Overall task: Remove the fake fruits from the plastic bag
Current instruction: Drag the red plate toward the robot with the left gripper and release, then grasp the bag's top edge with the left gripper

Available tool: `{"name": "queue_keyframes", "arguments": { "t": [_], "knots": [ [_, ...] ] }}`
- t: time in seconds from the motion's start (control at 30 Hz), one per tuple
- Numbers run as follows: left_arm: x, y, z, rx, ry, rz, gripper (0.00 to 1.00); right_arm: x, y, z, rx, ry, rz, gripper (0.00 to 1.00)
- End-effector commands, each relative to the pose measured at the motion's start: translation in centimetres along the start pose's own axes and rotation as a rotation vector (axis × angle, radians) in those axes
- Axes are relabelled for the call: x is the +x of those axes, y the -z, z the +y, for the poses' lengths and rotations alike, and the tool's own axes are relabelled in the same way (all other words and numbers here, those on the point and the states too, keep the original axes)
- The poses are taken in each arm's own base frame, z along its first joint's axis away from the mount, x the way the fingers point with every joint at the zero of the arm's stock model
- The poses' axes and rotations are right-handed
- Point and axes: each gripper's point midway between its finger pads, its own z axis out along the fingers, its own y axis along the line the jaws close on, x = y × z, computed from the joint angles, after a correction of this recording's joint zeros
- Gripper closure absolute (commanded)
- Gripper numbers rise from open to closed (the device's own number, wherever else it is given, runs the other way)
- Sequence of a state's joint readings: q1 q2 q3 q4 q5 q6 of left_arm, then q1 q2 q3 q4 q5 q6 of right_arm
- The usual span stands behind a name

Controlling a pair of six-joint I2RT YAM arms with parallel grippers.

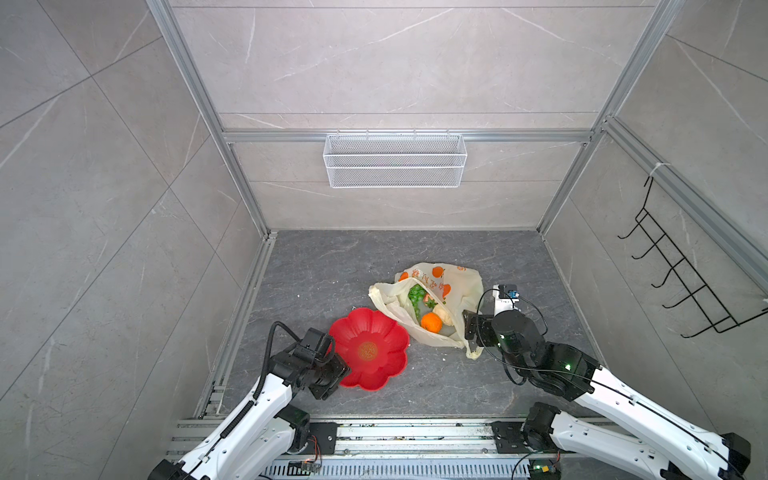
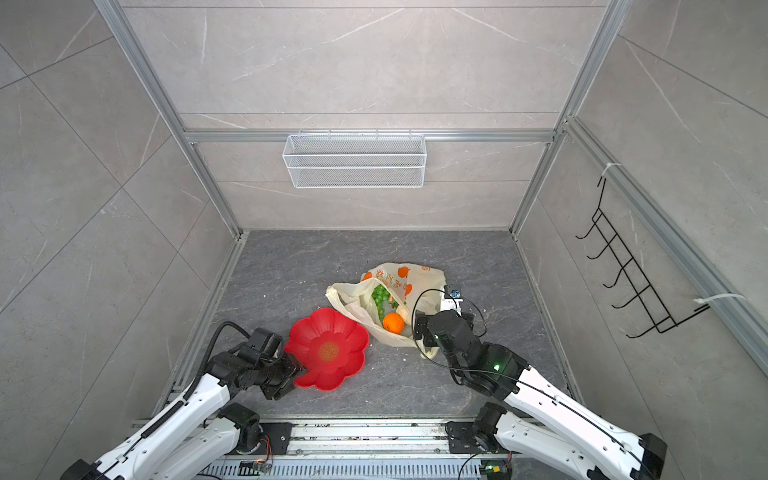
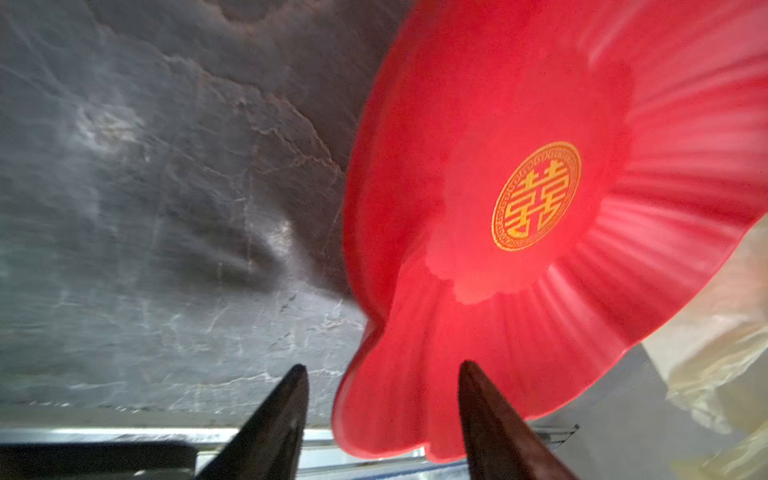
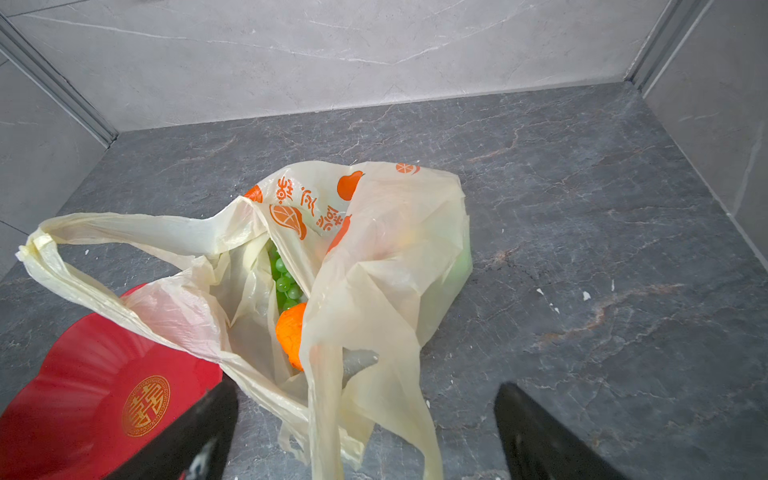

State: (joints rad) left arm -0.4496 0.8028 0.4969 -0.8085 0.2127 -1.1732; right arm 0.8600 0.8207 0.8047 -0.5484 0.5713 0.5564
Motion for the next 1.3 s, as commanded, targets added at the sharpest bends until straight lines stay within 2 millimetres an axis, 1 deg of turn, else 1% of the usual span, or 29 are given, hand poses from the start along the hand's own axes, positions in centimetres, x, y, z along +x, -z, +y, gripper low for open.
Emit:
{"name": "queue_keyframes", "arguments": {
  "t": [0.0,0.03,0.17,0.23,0.27,0.3,0.33,0.4,0.43,0.5,0.57,0.63,0.67,0.8,0.87,0.97,1.07,1.13,1.27],
  "knots": [
    [-1.1,3.4,-1.1,-0.016,-0.086,-0.083,0.3,-1.4,0.4,0.9,-0.032,-0.015,-0.019,0.03],
    [-1.4,4.3,-1.4,-0.014,-0.101,-0.113,0.29,-1.5,0.5,0.9,-0.034,-0.017,-0.022,0.03],
    [-3.4,9.2,-2.2,-0.044,-0.182,-0.272,0.26,-1.7,0.7,1.4,-0.058,-0.022,-0.018,0.03],
    [-4.5,11.3,-3.7,-0.033,-0.235,-0.345,0.26,-1.7,0.6,1.9,-0.079,-0.023,-0.005,0.04],
    [-5.0,12.3,-5.0,-0.012,-0.271,-0.378,0.25,-1.6,0.5,2.4,-0.097,-0.023,0.005,0.04],
    [-5.6,12.9,-7.1,0.037,-0.318,-0.4,0.25,-1.6,0.4,2.9,-0.118,-0.021,0.017,0.05],
    [-5.9,13.1,-9.3,0.091,-0.37,-0.407,0.24,-1.3,0.2,3.6,-0.144,-0.017,0.033,0.05],
    [-6.0,12.9,-14.9,0.216,-0.505,-0.368,0.21,-1.0,-0.3,5.1,-0.195,-0.021,0.06,0.07],
    [-5.9,12.2,-17.8,0.254,-0.585,-0.332,0.2,-0.8,-0.7,5.7,-0.21,-0.027,0.076,0.07],
    [-6.4,10.9,-21.7,0.223,-0.682,-0.295,0.18,-0.4,-1.2,6.5,-0.227,-0.041,0.095,0.07],
    [-7.6,9.5,-24.1,0.143,-0.753,-0.324,0.15,-0.2,-1.2,6.6,-0.238,-0.056,0.099,0.07],
    [-8.1,8.2,-26.4,0.083,-0.848,-0.341,0.01,0.1,-1.2,6.3,-0.231,-0.063,0.098,0.07],
    [-8.8,7.7,-27.4,0.035,-0.885,-0.352,0.0,0.3,-1.1,5.9,-0.22,-0.068,0.097,0.07],
    [-8.9,4.5,-31.4,-0.024,-1.106,-0.35,0.0,0.8,-0.7,4.0,-0.169,-0.094,0.08,0.07],
    [-9.1,2.6,-32.4,-0.037,-1.191,-0.338,0.0,0.8,-0.2,3.2,-0.155,-0.102,0.068,0.06],
    [-9.4,-0.3,-32.7,-0.08,-1.273,-0.276,0.0,0.7,0.4,2.3,-0.138,-0.103,0.054,0.06],
    [-8.3,-2.8,-32.6,-0.059,-1.315,-0.162,0.0,0.7,0.8,1.7,-0.12,-0.097,0.047,0.06],
    [-7.6,-4.1,-32.3,-0.047,-1.332,-0.104,0.0,0.8,0.8,1.4,-0.111,-0.094,0.047,0.06],
    [-8.0,-6.4,-31.6,-0.077,-1.349,-0.069,0.0,0.9,0.8,1.3,-0.109,-0.1,0.046,0.06]
  ]
}}
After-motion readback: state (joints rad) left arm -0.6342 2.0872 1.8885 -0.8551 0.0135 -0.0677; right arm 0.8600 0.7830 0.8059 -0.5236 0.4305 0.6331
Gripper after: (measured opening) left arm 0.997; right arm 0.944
